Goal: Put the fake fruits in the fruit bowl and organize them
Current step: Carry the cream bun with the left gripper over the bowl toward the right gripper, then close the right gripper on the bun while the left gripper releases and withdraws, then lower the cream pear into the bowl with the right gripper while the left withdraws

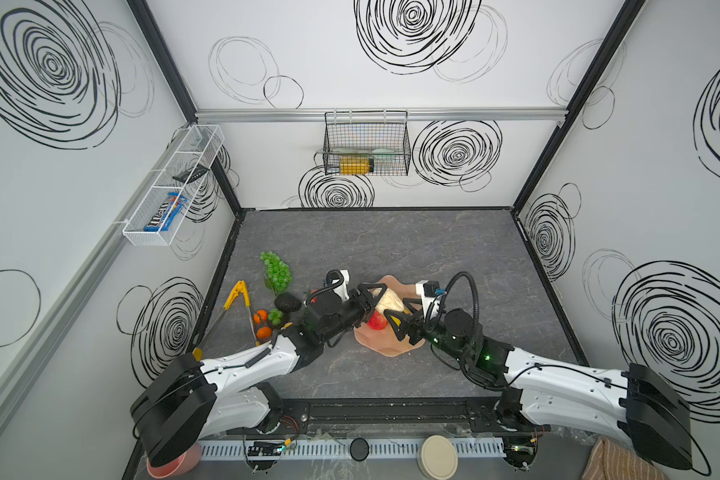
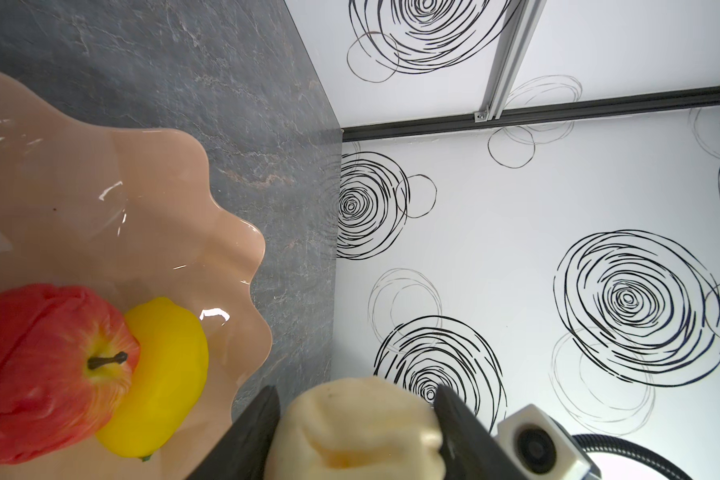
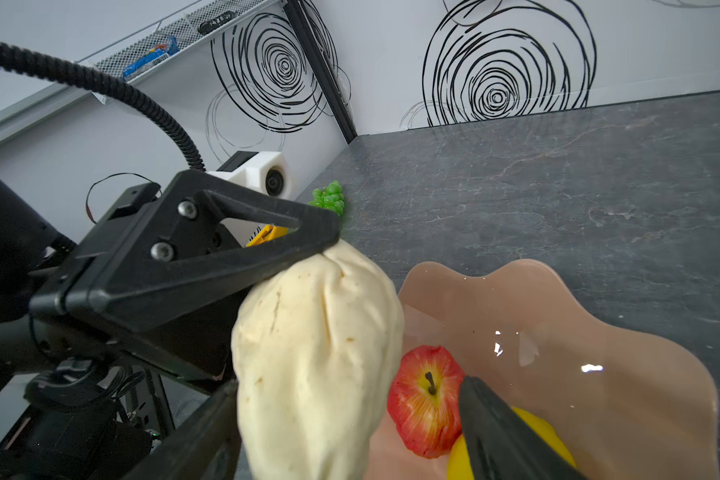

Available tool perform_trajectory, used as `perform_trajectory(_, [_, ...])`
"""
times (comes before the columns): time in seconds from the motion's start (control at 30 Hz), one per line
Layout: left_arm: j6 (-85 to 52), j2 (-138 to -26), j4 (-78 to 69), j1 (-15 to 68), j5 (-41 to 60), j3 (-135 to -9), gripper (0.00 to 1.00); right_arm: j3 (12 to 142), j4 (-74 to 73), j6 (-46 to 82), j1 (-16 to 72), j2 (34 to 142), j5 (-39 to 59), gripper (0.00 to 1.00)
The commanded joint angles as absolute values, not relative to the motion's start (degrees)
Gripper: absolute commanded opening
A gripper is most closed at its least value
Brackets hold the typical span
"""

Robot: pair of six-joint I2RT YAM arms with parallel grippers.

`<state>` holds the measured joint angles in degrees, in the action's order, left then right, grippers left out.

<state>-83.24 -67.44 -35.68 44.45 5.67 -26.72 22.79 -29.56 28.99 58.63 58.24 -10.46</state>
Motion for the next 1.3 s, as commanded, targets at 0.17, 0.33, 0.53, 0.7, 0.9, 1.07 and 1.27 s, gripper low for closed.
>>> perform_trajectory(0.17, [-84.6,-68.3,-41.5,46.2,4.6,-25.5,0.61,24.9,-32.5,28.7,59.5,60.4,-11.5,0.77])
perform_trajectory(0.33, [-84.6,-68.6,-41.9,46.3,4.6,-25.4,0.62,25.3,-32.5,28.6,59.7,61.0,-10.6,0.66])
perform_trajectory(0.53, [-84.1,-68.2,-41.8,46.3,4.2,-25.0,0.65,25.8,-31.1,28.4,59.7,60.5,-11.1,0.57])
perform_trajectory(0.7, [-81.1,-66.8,-40.4,44.3,4.9,-24.8,0.88,27.1,-24.8,28.8,59.5,58.8,-14.6,0.57])
perform_trajectory(0.9, [-66.6,-58.4,-25.1,36.7,2.9,-26.5,0.96,29.1,-10.4,28.4,58.0,55.0,-18.5,0.55])
perform_trajectory(1.07, [-52.7,-48.7,-11.9,31.4,-6.2,-25.9,0.96,32.5,3.0,28.6,54.6,54.4,-16.9,0.55])
perform_trajectory(1.27, [-41.1,-39.5,-6.2,29.4,-17.9,-21.9,0.96,39.5,11.6,26.6,49.2,58.8,-11.8,0.55])
